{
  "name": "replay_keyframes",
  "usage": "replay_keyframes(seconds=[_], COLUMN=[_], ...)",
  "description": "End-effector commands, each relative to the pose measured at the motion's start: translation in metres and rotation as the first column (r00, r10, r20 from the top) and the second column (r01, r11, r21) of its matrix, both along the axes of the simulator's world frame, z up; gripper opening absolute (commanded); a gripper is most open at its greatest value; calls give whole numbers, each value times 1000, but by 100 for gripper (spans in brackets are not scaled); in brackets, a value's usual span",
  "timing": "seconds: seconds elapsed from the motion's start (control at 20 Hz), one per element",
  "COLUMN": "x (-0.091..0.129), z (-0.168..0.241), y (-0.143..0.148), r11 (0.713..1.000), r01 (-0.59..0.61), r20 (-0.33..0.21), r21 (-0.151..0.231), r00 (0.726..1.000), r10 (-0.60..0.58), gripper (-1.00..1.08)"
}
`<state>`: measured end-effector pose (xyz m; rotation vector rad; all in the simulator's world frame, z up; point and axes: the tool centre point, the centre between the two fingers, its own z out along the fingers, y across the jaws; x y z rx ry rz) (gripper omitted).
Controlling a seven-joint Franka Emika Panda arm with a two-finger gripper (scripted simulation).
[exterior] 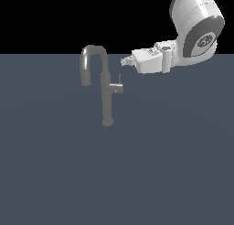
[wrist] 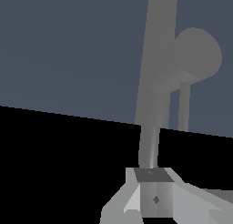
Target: Turn on the faucet by rotating a designated handle.
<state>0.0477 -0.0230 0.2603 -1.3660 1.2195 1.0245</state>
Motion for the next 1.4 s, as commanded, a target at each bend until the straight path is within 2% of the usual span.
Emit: replay_keyframes(seconds=[0.0,0.25,0.5,0.9,1.35], x=[5,11,14,15,-6], z=[-14,-35,-46,-49,-37], y=[1,3,5,6,10], r11=[998,988,979,976,976], r01=[47,114,153,161,162], r20=[-37,-94,-126,-134,-134], r21=[45,106,138,145,147], r00=[998,990,983,981,981], r10=[-45,-105,-136,-142,-143], gripper=[-100,-100,-100,-100,-100])
